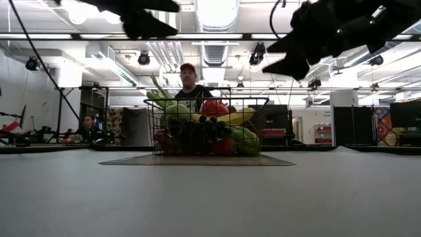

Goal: Build produce basket
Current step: Return to Home Position

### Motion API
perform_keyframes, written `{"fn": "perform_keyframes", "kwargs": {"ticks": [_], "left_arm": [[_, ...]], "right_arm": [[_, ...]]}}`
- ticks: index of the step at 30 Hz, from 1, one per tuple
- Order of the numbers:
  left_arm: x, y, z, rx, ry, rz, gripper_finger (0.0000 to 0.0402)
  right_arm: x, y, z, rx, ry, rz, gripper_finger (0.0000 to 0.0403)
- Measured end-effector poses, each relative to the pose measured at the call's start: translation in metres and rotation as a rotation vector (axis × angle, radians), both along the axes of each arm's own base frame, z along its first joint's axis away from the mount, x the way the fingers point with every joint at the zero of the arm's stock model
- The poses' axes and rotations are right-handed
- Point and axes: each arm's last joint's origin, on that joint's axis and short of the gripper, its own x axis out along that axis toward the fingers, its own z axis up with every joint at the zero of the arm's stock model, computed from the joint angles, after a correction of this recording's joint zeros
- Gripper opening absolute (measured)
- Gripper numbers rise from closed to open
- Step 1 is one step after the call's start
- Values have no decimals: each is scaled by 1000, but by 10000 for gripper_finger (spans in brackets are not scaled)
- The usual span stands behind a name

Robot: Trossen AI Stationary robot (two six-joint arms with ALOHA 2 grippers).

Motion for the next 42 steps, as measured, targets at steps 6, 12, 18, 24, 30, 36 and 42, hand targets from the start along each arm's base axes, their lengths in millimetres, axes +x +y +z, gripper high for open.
{"fn": "perform_keyframes", "kwargs": {"ticks": [6, 12, 18, 24, 30, 36, 42], "left_arm": [[-33, -15, -28, 41, -32, -95, 396], [-62, -11, -43, 36, -80, -92, 373], [-83, -5, -61, 33, -139, -44, 318], [-100, 0, -82, 35, -160, 8, 259], [-110, 3, -98, 35, -180, 34, 204], [-119, 5, -113, 37, -205, 40, 161], [-125, 6, -124, 24, -230, 46, 116]], "right_arm": [[3, 21, 6, -133, -67, 125, 368], [1, 28, 9, -295, -168, 177, 368], [-11, 19, 5, -360, -214, 129, 368], [-36, 18, -3, -345, -289, 97, 368], [-65, 20, -12, -324, -372, 73, 368], [-94, 23, -15, -321, -518, 43, 368], [-116, 23, -12, -344, -660, -37, 368]]}}
